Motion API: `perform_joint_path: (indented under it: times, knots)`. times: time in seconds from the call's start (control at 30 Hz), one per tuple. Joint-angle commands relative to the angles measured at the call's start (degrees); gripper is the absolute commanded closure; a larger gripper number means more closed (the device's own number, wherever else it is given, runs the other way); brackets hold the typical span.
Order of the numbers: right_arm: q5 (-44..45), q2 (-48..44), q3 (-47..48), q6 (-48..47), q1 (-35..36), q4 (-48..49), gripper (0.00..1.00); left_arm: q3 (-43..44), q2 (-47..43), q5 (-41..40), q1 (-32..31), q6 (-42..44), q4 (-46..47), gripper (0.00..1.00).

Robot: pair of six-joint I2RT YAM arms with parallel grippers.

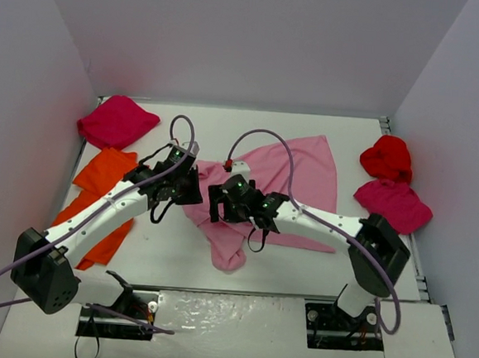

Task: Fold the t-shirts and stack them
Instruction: Flatten the tshirt out

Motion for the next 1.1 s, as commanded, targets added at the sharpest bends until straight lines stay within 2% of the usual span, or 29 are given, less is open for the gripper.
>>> perform_joint_path:
  times: [0.0,0.23,0.33,0.43,0.53,0.6,0.63,0.83,1.07]
  knots:
    - [-4.87,5.92,4.17,-3.79,-0.55,5.26,0.17,0.01,-2.74,0.64,0.28,-1.35,1.67,1.00]
    - [-5.89,7.51,4.00,-3.51,-0.59,6.47,0.21,-3.37,4.99,9.81,0.36,-4.85,7.13,1.00]
    - [-5.84,6.42,3.22,-3.11,-0.64,6.41,0.31,-1.96,9.29,12.55,0.38,-5.26,7.82,1.00]
    - [-5.14,5.08,1.94,-2.39,-0.64,6.43,0.51,-0.47,13.56,17.11,0.58,-6.17,10.79,1.00]
    - [-4.53,2.75,-0.24,-1.51,-0.64,6.04,0.79,0.71,17.64,22.99,1.03,-7.48,13.60,1.00]
    - [-4.00,1.20,-1.72,-0.95,-0.64,5.51,0.95,1.95,19.13,23.52,1.07,-7.70,13.52,1.00]
    - [-3.74,0.44,-2.38,-0.84,-0.64,5.26,0.98,2.46,19.64,23.32,1.07,-7.65,13.27,1.00]
    - [-1.00,-5.19,-6.45,-0.18,-0.64,3.53,1.00,6.01,18.68,18.37,1.43,-5.21,8.34,1.00]
    - [-0.11,-10.42,-7.90,0.25,-0.62,-0.24,1.00,9.13,12.49,8.64,2.50,-2.58,1.21,1.00]
